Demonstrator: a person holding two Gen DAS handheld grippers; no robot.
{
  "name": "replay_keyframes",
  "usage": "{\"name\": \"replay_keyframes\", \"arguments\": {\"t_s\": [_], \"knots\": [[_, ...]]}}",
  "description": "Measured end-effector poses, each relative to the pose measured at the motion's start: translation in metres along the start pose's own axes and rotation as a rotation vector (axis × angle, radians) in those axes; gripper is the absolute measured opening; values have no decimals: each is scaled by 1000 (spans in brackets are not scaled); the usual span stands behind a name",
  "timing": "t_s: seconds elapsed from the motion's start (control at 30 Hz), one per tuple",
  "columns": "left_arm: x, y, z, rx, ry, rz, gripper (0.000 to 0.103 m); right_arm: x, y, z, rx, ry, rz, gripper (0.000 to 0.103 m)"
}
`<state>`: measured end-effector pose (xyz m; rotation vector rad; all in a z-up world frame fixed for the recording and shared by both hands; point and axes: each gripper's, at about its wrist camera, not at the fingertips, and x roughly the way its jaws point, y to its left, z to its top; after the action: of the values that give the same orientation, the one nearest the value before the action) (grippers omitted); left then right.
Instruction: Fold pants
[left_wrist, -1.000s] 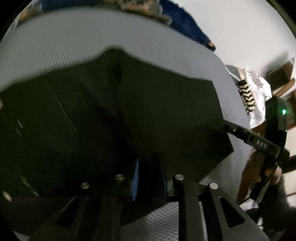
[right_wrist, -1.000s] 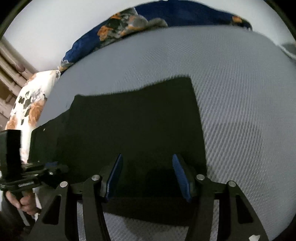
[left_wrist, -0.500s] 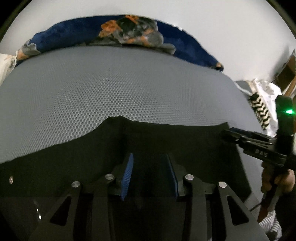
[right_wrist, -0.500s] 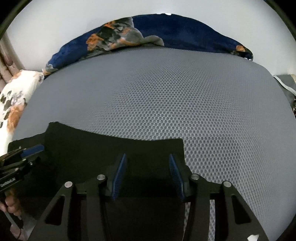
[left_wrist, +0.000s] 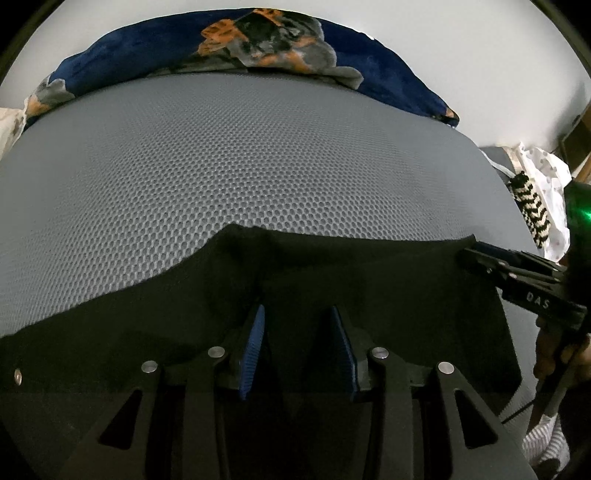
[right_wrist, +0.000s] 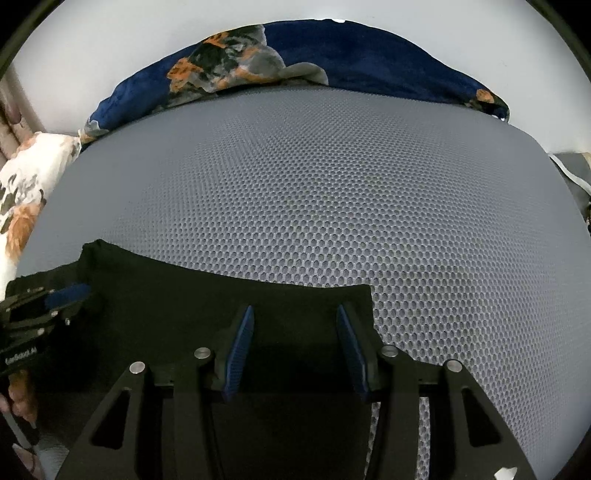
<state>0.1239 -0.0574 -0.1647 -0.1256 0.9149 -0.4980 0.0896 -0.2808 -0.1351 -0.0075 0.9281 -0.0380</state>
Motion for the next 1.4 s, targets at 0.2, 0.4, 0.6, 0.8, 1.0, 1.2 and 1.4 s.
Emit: {"name": "replay_keyframes", "arguments": {"t_s": [0.2, 0.4, 0.6, 0.8, 1.0, 1.2, 1.4], "knots": [[-23, -13, -18, 25, -28, -11, 39, -21, 3, -6, 14, -30, 17, 43], [-38, -29, -48, 68, -24, -31, 41, -39, 10, -19, 1, -42, 24, 43], [-39, -32, -76, 77, 8, -33, 41, -47, 18, -38, -10, -19, 28, 44], [-31, -23, -92, 46, 41, -9, 41, -47, 19, -57, 5, 8, 34, 44], [-35, -18, -95, 33, 26, -17, 42, -42, 21, -75, 22, 48, 45, 44], [-55, -2, -93, -21, -9, 1, 44, -38, 32, -85, -3, 73, 51, 45], [-95, 29, -89, -71, -62, 31, 48, -37, 48, -89, -18, 88, 81, 46]]}}
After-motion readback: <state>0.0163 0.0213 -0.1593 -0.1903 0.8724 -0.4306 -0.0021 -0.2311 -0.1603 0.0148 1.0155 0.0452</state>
